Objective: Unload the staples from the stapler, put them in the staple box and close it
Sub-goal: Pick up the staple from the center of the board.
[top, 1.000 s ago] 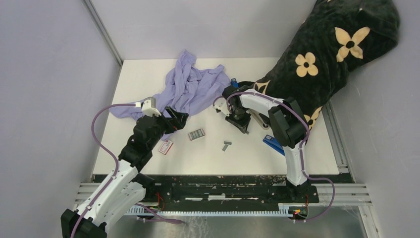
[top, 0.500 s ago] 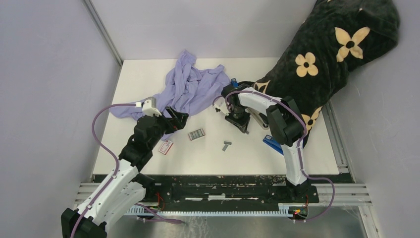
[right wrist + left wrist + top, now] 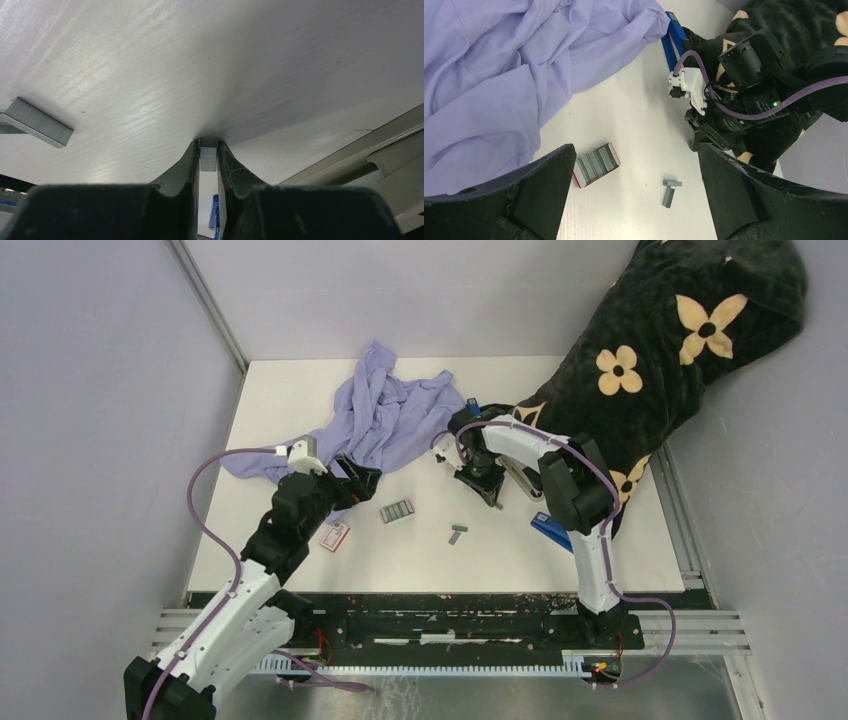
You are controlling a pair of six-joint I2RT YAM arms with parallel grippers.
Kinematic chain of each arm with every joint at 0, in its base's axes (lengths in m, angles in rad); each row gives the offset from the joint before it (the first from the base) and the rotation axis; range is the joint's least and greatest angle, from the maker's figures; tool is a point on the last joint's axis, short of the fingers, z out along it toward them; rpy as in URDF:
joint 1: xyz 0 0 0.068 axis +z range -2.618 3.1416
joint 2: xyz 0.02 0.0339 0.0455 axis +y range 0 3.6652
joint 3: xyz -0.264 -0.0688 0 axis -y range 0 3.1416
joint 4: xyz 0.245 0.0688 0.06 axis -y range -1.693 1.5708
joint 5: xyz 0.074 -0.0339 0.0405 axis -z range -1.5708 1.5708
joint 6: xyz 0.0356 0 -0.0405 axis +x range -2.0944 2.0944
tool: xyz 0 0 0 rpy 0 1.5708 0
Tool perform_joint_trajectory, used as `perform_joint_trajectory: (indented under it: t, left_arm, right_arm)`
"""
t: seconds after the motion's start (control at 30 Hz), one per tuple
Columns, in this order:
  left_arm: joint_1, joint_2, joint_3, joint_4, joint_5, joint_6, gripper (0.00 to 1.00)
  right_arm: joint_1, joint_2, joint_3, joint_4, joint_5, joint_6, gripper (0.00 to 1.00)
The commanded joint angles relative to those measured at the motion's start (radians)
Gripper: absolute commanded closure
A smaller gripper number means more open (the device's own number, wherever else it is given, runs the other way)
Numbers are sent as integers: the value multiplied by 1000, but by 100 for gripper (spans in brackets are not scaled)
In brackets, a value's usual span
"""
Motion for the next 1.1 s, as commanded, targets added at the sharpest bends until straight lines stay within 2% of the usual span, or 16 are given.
perform_joint_trajectory:
  t: [0.0, 0.17, 0.33, 0.63, 0.8, 1.07]
  left_arm:
    - [3, -11, 8, 49, 18, 8, 1]
    - [3, -16, -28, 77, 14, -17, 1]
    - [3, 57, -24, 118, 62, -48, 1]
    - [3, 172, 68, -19, 56, -28, 0]
    - [1, 140, 54, -80, 44, -71, 0]
    - [3, 67, -48, -64, 35, -162, 2]
  right_arm:
    - [-6, -49, -38, 62, -7, 25, 86]
    - [-8, -155, -87, 110, -7, 46, 92]
    - [-24, -294, -172, 190, -43, 76, 94]
    - [-62, -504, -321, 386, -337, 239, 94]
    - [-26, -488, -352, 517, -447, 383, 94]
    - [100, -433, -323, 605, -410, 470, 93]
